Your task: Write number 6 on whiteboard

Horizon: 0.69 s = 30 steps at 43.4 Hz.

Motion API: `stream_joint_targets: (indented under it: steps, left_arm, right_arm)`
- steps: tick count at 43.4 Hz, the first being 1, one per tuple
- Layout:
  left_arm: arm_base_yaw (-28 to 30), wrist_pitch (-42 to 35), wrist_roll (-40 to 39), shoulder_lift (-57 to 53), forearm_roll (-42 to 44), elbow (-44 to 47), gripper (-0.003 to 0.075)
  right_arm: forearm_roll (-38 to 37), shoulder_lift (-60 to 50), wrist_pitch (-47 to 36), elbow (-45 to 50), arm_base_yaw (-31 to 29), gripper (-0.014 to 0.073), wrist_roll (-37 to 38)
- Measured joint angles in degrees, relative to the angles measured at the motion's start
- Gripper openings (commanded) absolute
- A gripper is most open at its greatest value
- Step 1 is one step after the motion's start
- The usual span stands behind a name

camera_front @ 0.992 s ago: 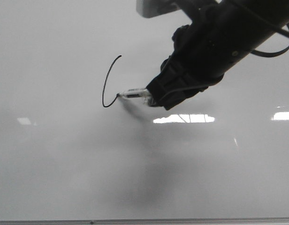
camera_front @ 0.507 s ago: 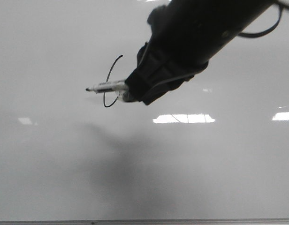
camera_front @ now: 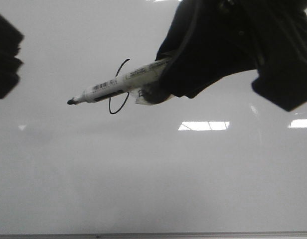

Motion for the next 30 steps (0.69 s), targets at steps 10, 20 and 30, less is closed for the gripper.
stream_joint_targets:
  steps: [10, 20, 30]
  left_arm:
    - [-1.26, -2.41, 0.22, 8.5, 2.46, -3.44, 0.042]
    - [-3.43, -4.89, 0.35, 11.46, 3.69, -3.4, 0.032]
    - [-3.43, -6.46, 0.37, 11.8, 4.17, -3.4, 0.0125]
  right_arm:
    - [0.0, -0.67, 0.0, 0.12, 2.53, -0.0069, -0.24]
    - [0.1, -0.67, -1.12, 0.21, 2.57, -0.0069, -0.24]
    - [0.19, -0.78, -1.48, 0.21, 2.57, -0.0069, -0.24]
